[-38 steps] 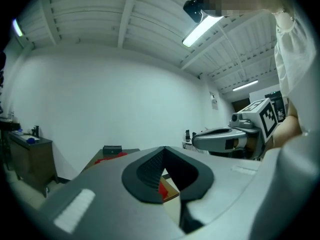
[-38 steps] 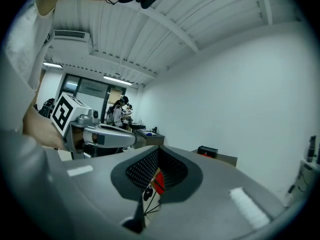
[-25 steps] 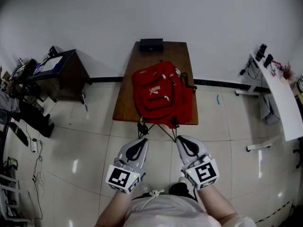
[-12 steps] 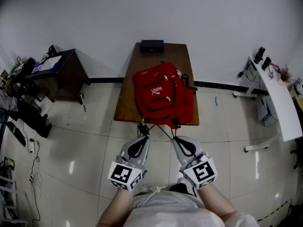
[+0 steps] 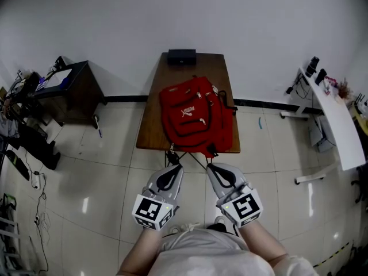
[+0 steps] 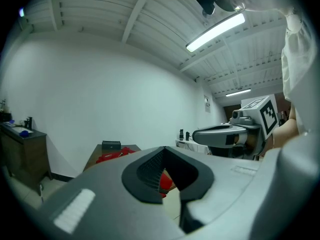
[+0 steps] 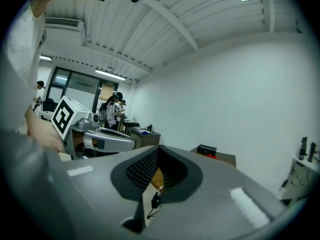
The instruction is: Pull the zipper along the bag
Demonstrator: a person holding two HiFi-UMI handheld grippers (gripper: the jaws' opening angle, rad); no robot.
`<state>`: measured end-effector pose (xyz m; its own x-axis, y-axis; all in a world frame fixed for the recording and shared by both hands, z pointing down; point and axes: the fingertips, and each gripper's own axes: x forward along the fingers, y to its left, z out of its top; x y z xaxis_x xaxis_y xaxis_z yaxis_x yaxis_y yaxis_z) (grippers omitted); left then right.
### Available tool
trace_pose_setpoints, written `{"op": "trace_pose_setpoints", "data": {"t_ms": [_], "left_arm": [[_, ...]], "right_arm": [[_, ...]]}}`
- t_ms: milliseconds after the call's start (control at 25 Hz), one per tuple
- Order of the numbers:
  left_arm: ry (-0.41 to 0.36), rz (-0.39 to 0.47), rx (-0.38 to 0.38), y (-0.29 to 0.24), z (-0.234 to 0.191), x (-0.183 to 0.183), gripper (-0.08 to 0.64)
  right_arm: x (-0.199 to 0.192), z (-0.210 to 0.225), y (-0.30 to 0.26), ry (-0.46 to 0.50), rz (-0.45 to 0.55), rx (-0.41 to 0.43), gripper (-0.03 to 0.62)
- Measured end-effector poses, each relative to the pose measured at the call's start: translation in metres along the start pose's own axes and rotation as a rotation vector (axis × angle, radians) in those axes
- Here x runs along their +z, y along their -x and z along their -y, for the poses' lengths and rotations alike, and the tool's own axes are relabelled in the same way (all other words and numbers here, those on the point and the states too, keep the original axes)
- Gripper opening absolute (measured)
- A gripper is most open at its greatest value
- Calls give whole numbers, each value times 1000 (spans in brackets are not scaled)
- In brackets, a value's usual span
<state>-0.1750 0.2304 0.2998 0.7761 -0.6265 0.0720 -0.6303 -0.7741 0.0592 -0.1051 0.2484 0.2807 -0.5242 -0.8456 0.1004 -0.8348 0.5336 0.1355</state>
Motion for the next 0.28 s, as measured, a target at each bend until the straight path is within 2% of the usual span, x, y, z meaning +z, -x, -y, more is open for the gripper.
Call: {"op": "trace_pose_setpoints", "data": {"t_ms": [280], "left_arm": [[-4, 7, -12, -6, -1, 2, 6]], "right_arm": [[-1, 4, -4, 6, -3, -10, 7]]}}
